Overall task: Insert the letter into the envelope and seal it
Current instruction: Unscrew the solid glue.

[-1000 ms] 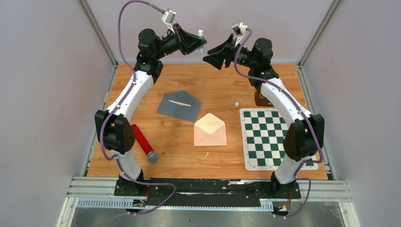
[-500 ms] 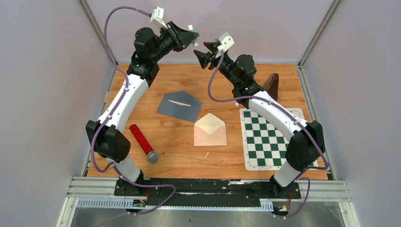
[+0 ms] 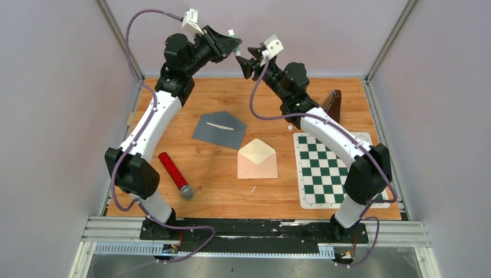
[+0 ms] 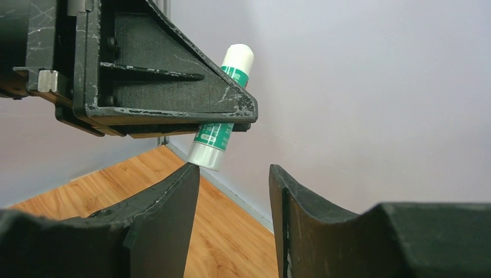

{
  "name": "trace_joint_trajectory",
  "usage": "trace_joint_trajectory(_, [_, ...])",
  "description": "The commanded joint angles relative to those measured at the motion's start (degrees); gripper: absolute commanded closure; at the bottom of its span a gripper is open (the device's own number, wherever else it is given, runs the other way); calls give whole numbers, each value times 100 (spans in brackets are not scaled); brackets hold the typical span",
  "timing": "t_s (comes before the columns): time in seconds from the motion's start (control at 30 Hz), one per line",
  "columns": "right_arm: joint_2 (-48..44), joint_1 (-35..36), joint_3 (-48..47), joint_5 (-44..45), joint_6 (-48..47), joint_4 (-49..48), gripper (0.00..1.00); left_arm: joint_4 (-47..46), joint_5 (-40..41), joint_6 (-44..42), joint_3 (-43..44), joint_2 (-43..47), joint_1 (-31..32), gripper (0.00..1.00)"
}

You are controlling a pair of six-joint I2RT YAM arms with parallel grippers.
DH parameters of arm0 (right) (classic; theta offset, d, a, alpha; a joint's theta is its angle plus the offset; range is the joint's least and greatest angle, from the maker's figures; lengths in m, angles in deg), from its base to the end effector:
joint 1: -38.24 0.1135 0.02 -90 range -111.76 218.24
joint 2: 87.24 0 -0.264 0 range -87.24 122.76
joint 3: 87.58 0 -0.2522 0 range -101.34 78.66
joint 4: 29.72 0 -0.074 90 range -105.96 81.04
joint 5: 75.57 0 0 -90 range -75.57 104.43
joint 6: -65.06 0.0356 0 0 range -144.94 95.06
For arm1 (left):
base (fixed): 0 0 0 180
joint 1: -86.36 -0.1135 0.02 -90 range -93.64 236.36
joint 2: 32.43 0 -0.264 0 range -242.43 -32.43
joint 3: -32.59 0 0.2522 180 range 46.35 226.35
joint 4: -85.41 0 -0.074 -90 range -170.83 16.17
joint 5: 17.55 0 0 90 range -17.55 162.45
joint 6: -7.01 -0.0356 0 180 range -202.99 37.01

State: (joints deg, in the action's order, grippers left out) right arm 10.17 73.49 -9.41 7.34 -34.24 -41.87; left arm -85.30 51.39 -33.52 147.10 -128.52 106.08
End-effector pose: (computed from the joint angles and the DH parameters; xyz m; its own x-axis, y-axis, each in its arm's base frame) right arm 0.3325 0.2404 0.4259 0.3380 0.0425 -0.9402 -0.6229 0.7590 -0.1896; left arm 0.3658 -0.1447 0.4727 -0.3961 -0.6115 -0.6850 0.5352 0.4524 -0.7134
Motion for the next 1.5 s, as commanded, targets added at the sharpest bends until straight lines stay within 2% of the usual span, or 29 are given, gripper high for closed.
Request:
trace_joint_trajectory(0.0, [-3,57,-324,-444,171,98,52,-169,-21,39,4,145,31,100])
trace_joint_trajectory(0.37, [85,61,-432,-380,429,175,55,-186,-26,7,-46,157,31,100])
trace_joint_trajectory(0.6, [356,61,-893,126,572,455,65,-221,-23,32,-64,178,27,100])
trace_joint_trajectory(0.83, [496,62,-1153,199,620,948,61,-284,-26,-12,-92,207,31,100])
trace_joint_trajectory(1.17, [349,62,-953,175,613,947,62,-353,-30,-37,-91,190,23,100])
trace_joint_trajectory(1.3, [345,61,-945,205,622,950,67,-348,-42,-63,-91,188,23,100])
trace_joint_trajectory(1.4, [341,61,-946,230,622,963,78,-352,-35,-88,-103,195,23,100])
trace_joint_trajectory(1.47, [349,61,-975,251,629,1017,81,-357,-28,-114,-114,204,23,100])
